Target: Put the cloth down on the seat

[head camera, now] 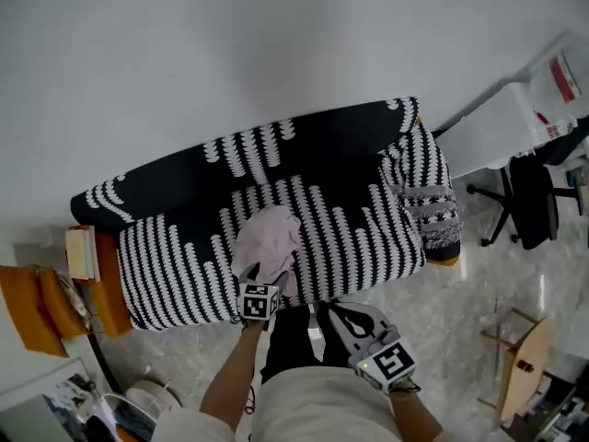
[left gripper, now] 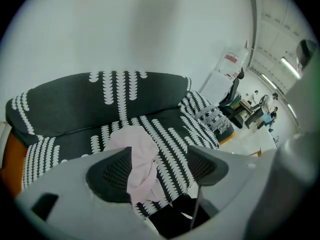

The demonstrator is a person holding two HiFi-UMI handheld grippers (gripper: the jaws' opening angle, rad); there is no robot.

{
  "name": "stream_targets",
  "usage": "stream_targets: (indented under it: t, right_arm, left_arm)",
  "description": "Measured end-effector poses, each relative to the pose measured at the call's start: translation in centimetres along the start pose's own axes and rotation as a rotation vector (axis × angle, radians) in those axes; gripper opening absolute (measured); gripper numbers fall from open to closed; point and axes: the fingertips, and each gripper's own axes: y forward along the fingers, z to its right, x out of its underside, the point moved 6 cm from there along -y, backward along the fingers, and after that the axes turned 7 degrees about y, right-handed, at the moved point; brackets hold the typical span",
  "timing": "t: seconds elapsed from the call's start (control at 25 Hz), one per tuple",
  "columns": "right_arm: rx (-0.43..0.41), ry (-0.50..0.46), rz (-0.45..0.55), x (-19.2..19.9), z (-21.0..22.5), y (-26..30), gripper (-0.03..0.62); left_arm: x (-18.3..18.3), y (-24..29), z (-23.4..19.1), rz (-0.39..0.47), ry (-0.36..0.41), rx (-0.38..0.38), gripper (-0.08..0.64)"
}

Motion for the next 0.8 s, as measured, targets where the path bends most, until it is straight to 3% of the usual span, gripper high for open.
stream_targets:
  t: [0.32, 0.56, 0.8]
  right_arm:
    - [-0.023, -0.024, 0.034, 0.2, 1.6, -3.9, 0.008]
    - [-0.062, -0.050, 0.048, 0.8, 3.2, -5.7, 0.008]
    - [-0.128, -0.059, 0.031, 1.4, 4.0, -6.3, 0.008]
  left_arm:
    - [1.3, -3.6, 4.0, -0.004, -0.033, -0.082, 0.240]
    - [1.3, -6.0, 5.9, 0.045, -0.081, -0.172, 0.119]
    - [1.3, -8.6, 8.3, 0.068, -0.106, -0.234, 0.050]
